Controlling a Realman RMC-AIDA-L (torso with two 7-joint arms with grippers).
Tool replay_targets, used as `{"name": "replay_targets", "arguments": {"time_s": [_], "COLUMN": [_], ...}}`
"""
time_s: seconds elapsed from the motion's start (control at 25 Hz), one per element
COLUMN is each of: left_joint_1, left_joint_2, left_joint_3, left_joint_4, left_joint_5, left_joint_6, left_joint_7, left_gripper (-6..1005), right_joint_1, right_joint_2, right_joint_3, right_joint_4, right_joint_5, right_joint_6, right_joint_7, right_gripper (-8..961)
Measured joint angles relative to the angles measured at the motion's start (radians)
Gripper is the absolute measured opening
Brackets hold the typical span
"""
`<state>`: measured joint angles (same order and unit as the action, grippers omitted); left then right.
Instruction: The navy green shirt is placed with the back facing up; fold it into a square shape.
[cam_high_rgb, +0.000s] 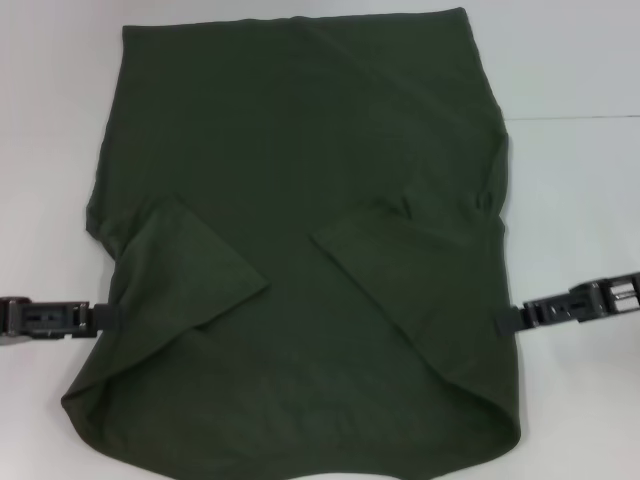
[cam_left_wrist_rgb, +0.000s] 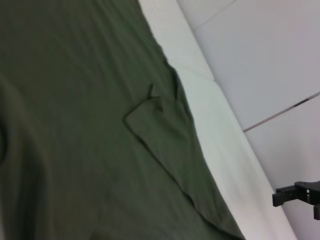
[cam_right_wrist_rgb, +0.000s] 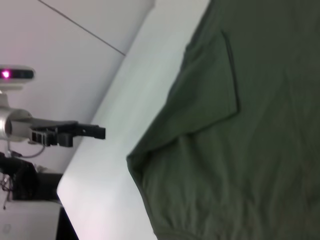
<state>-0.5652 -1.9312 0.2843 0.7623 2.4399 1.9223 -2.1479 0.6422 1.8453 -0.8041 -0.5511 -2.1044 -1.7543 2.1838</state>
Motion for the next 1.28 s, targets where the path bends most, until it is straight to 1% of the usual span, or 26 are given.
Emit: {"name": "replay_targets", "arguments": {"time_s": [0.12,0.24,0.52,0.84,0.92,1.0,1.28], "left_joint_1": [0.004,0.007,0.006,0.0,-0.002,-0.005,-0.018], "left_joint_2": [0.0,0.0,0.0,0.001,0.0,0.0,0.002], "left_joint_3": [-0.007,-0.012,-0.014,0.001,0.016,0.028,0.039], "left_joint_4": [0.009,0.01,0.011,0.005,-0.004,-0.006,-0.042], "left_joint_5": [0.046,0.1,0.181,0.222,0.232,0.241,0.273], "left_joint_6": [-0.008,-0.019,-0.057,-0.136,-0.18,-0.198,-0.226], "left_joint_7": [-0.014,-0.026,-0.041,-0.037,-0.039,-0.043,-0.047], "left_gripper": [877,877,877,876,876,876,876], "right_joint_1": [0.0,0.003,0.009,0.007,0.006,0.007,-0.001], "right_joint_2": [-0.003,0.003,0.011,0.027,0.026,0.022,0.016], "right_joint_3": [-0.004,-0.008,-0.001,-0.007,-0.007,-0.007,0.0], "right_joint_4": [0.0,-0.001,0.008,0.008,0.008,0.008,0.008], "right_joint_5": [-0.028,-0.055,-0.113,-0.115,-0.115,-0.12,-0.131], "right_joint_6": [-0.003,-0.005,0.016,0.055,0.055,0.055,0.056], "right_joint_7": [-0.006,-0.006,0.004,-0.001,0.0,0.01,0.021], "right_gripper": [884,884,884,883,883,883,883]}}
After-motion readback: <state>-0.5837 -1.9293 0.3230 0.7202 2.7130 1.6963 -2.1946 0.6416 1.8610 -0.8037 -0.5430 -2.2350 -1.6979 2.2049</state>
